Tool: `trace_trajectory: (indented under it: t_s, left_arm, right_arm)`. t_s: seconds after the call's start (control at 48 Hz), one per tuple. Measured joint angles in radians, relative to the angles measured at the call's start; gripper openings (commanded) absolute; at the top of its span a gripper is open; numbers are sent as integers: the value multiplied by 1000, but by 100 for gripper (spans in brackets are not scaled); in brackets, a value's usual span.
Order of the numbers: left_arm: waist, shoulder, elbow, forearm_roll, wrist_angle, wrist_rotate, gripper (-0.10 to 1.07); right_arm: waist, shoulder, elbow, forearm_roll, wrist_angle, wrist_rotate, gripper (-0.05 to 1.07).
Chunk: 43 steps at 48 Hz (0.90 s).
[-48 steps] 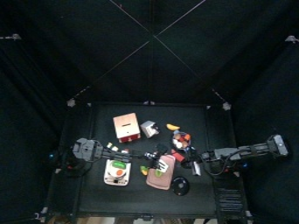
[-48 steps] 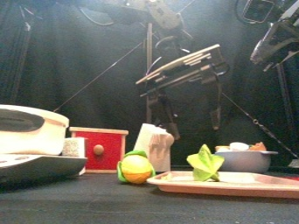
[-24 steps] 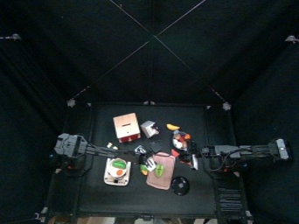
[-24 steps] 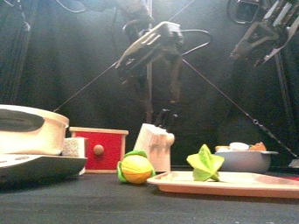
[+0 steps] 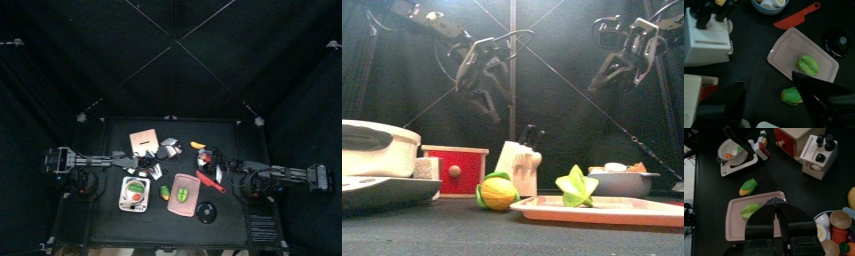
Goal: Place starfruit on plate
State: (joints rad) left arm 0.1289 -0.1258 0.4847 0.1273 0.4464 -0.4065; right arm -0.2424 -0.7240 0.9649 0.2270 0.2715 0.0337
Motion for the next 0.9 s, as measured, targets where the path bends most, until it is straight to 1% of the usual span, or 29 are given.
trace_trajectory:
  t_s: [0.083, 0.188, 0.333, 0.479, 0.583, 0.646, 0.729, 0.812, 0.896]
  left_arm:
    - [20, -40, 54, -26, -44, 83, 98]
    - [23, -83, 110, -40, -91, 176, 98]
    - [21, -140, 169, -41, -124, 259, 98]
    - [28, -202, 242, -26, -181, 285, 98]
    - [34, -253, 311, 9, -242, 285, 98]
    - [37, -288, 354, 29, -287, 285, 98]
    - [40, -344, 420, 54, -376, 284, 98]
    - [40, -410, 479, 58, -465, 278, 98]
    - [40, -476, 523, 55, -515, 279, 98]
  right_arm:
    - [-20, 18, -2, 0, -2, 0, 4]
    - [-26, 34, -3, 6, -2, 2, 4]
    - [-26, 55, -3, 15, -2, 2, 4]
    - [-26, 57, -3, 21, 28, 3, 4]
    - [-26, 49, -8, 23, 91, 5, 4]
    - [-28, 41, -15, 23, 140, 5, 4]
    - [-26, 28, -29, 21, 225, 5, 4]
    - [-26, 15, -35, 25, 304, 6, 5]
    - [-26, -5, -35, 34, 402, 15, 8]
